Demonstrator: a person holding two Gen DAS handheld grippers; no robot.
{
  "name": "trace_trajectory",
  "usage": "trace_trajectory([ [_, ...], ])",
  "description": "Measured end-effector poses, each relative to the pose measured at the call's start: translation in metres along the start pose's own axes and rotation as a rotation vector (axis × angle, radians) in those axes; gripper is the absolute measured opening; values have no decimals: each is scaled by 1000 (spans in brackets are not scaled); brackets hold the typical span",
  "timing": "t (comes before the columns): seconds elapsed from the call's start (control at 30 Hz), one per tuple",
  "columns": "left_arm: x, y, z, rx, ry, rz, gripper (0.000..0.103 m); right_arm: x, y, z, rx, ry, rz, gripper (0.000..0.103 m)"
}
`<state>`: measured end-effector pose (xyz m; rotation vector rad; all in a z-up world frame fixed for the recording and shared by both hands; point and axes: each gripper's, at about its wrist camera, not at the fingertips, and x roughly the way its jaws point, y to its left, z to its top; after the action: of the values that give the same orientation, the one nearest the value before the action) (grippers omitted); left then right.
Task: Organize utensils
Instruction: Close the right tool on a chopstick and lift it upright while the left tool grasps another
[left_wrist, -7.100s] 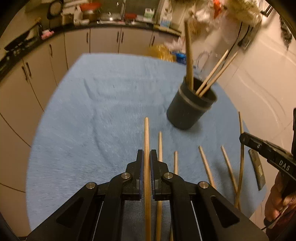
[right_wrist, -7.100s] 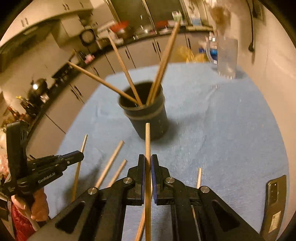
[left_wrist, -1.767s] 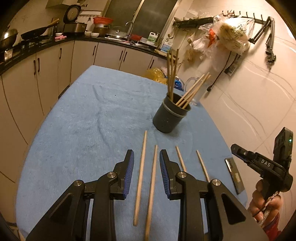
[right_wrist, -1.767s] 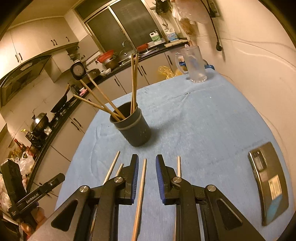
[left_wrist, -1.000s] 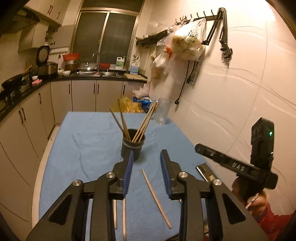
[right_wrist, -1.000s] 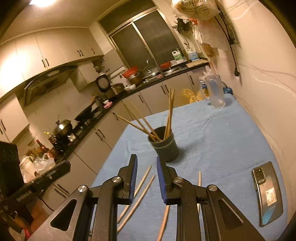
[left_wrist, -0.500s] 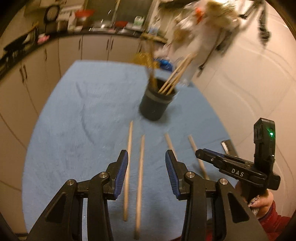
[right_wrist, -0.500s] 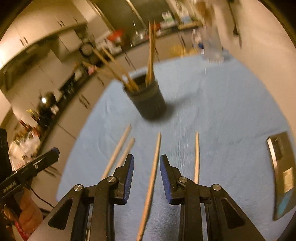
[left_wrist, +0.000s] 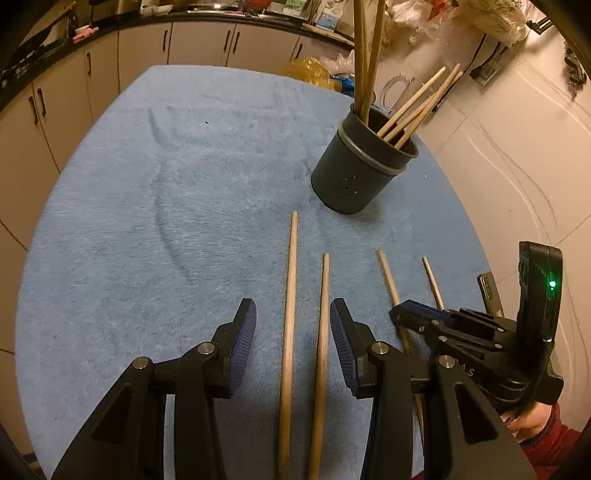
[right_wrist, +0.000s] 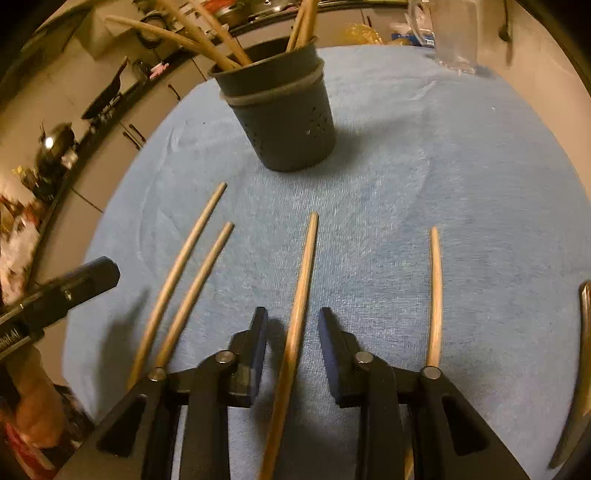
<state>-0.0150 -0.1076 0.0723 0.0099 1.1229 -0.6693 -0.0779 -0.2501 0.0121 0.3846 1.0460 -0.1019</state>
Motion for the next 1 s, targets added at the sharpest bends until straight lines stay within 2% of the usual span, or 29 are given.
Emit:
trace_trajectory([
  [0.07,8,-3,3,7,15,3,40,2,1,2,-22,2,-7,9],
  [0.3,44,-17,22,55,76,46,40,-6,-13,0,21,-25,80,8],
  [0.37,58,-19,28,68,106,83,33,-11,-16,-1,22,-40,96,8],
  [0.4,65,-20,30,77,127,99,22,-13,-16,-1,24,-42,98,8],
  [0.47,72,-24,33,104,121,147,19,-17,-20,-1,22,-47,102,8],
  [0.5,75,-27,33,120,118,173,10,-18,-18,0,20,-52,101,8],
  [0.53,78,-29,33,137,116,213,6,-20,-18,0,17,-57,100,8],
  [0.6,82,-29,32,138,107,227,6,-23,-20,1,18,-63,102,8],
  [0.77,74,-14,20,69,50,158,6,-38,-26,5,26,-116,132,8],
  [1.0,11,-19,7,63,-163,115,6,-79,-20,4,18,-312,193,8],
])
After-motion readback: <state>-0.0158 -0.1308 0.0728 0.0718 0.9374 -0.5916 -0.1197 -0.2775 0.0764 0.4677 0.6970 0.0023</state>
